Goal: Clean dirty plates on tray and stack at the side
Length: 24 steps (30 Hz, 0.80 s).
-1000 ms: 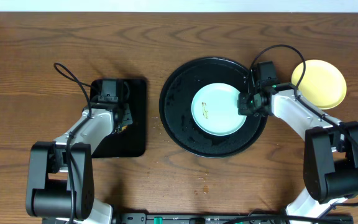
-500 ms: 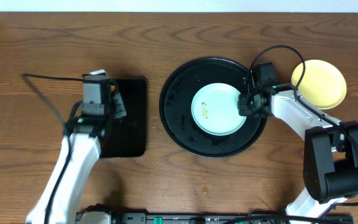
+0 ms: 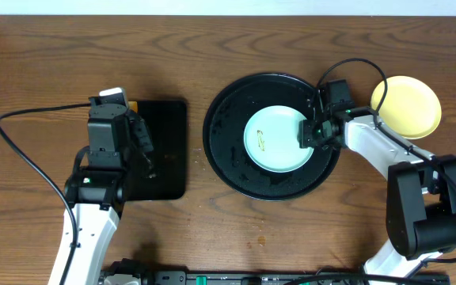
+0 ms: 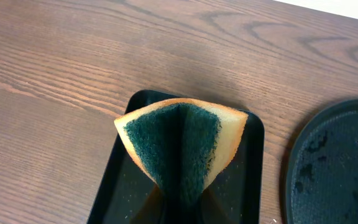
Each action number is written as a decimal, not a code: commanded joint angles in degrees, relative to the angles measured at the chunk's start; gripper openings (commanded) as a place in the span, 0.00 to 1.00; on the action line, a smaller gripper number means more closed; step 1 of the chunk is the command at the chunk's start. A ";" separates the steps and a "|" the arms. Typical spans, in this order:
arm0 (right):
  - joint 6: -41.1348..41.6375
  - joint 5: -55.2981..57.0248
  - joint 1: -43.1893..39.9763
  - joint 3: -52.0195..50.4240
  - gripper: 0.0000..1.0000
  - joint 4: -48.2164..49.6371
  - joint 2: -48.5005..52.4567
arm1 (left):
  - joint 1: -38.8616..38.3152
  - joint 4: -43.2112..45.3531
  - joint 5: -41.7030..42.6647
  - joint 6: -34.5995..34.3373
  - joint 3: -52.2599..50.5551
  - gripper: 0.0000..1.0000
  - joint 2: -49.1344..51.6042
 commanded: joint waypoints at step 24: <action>-0.04 2.32 -0.39 -0.59 0.91 -0.33 0.42 | -0.02 0.70 -0.94 0.68 -0.11 0.08 1.55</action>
